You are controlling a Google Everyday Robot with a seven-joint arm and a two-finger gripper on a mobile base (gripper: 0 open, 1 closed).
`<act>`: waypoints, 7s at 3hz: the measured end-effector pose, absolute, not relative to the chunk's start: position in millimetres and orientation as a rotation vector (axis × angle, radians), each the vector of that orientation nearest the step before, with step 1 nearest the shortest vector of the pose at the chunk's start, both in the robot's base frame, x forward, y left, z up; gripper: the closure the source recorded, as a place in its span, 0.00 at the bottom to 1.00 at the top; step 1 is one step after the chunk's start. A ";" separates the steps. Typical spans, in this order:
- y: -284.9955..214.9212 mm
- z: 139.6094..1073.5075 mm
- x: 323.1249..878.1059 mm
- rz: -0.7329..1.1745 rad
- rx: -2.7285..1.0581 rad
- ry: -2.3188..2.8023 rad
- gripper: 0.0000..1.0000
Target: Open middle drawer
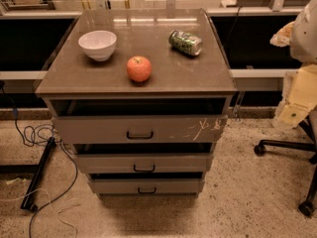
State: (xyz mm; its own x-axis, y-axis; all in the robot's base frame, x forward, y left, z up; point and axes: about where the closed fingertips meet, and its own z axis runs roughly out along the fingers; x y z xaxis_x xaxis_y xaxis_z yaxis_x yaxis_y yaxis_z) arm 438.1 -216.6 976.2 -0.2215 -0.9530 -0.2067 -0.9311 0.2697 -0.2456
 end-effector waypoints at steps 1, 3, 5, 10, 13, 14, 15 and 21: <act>-216.6 976.2 438.1 -0.098 -1.725 2.232 0.00; -193.0 950.6 424.6 -0.018 -1.737 2.071 0.00; -140.5 885.1 410.7 0.206 -1.687 1.810 0.00; -89.2 698.1 447.2 0.475 -1.533 1.856 0.00; -85.2 631.4 464.6 0.590 -1.490 1.908 0.00; -87.1 599.6 472.9 0.605 -1.484 1.938 0.00; -86.2 571.2 482.3 0.612 -1.478 1.954 0.00; -54.5 482.2 530.9 0.532 -1.487 1.913 0.00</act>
Offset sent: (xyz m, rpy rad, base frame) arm -0.0021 0.0147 -0.0162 0.0578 -0.0417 0.0515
